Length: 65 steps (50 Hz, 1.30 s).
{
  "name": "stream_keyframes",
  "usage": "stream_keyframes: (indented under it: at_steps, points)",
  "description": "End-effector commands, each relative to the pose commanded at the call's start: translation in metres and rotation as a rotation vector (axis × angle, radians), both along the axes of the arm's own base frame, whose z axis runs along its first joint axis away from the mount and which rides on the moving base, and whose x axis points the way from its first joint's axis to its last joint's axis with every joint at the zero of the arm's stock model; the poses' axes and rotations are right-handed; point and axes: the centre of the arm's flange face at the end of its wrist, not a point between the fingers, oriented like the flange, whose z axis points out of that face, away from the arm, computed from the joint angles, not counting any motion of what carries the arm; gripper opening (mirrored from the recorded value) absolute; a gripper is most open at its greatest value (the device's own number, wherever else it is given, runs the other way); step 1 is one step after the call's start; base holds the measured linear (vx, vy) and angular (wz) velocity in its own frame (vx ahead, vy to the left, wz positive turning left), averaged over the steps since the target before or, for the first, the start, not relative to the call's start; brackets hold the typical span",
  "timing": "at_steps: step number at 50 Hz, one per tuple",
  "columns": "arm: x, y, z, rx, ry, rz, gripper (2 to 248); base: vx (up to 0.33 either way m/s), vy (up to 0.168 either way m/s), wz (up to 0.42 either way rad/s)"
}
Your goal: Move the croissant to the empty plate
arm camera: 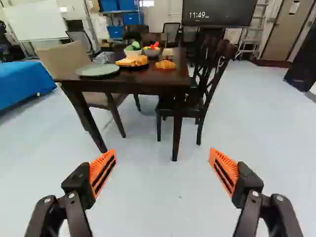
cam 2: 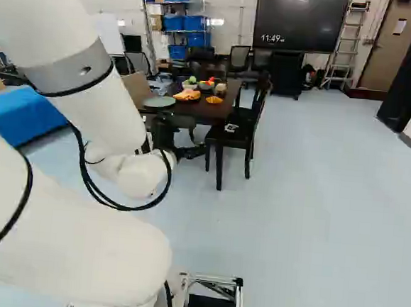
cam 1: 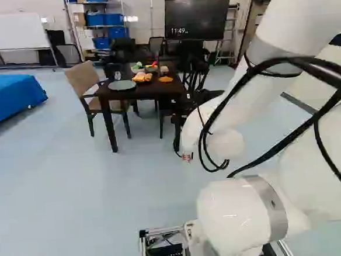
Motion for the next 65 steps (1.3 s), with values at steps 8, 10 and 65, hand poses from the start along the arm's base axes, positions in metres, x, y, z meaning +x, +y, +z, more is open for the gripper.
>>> stream_keyframes:
  at_steps: [8,10,65]
  points:
    - [0.0,0.0,0.0,0.0,0.0,0.0,247,0.0,0.0,0.0]
    - [0.0,0.0,0.0,0.0,0.0,0.0,247,0.0,0.0,0.0]
    - [0.0,0.0,0.0,0.0,0.0,0.0,247,0.084,0.002,-0.009]
